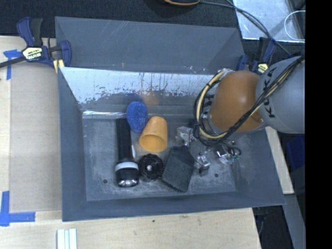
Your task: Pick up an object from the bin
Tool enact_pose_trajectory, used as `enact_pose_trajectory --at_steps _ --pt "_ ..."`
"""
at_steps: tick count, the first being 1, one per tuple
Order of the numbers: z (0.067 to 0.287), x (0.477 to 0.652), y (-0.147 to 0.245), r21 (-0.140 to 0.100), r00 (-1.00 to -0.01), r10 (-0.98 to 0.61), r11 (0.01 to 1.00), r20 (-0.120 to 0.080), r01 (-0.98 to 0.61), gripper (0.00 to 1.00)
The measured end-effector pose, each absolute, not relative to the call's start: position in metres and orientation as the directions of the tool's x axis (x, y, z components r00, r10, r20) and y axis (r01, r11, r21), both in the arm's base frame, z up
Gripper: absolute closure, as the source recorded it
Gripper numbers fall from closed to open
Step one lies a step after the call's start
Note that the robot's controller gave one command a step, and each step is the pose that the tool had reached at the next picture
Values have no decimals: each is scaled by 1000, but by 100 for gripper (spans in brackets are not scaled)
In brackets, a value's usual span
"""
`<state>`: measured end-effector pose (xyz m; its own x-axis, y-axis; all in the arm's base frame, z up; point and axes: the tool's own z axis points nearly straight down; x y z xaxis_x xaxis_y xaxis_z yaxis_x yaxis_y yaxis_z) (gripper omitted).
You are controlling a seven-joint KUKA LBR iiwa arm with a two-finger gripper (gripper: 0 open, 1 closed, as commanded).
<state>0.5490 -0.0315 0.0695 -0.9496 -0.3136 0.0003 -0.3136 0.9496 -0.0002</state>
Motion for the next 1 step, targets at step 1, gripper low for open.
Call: enact_pose_trajectory --at_steps 1 --pt "75 523 14 -13 -726 -687 727 -26 -687 100"
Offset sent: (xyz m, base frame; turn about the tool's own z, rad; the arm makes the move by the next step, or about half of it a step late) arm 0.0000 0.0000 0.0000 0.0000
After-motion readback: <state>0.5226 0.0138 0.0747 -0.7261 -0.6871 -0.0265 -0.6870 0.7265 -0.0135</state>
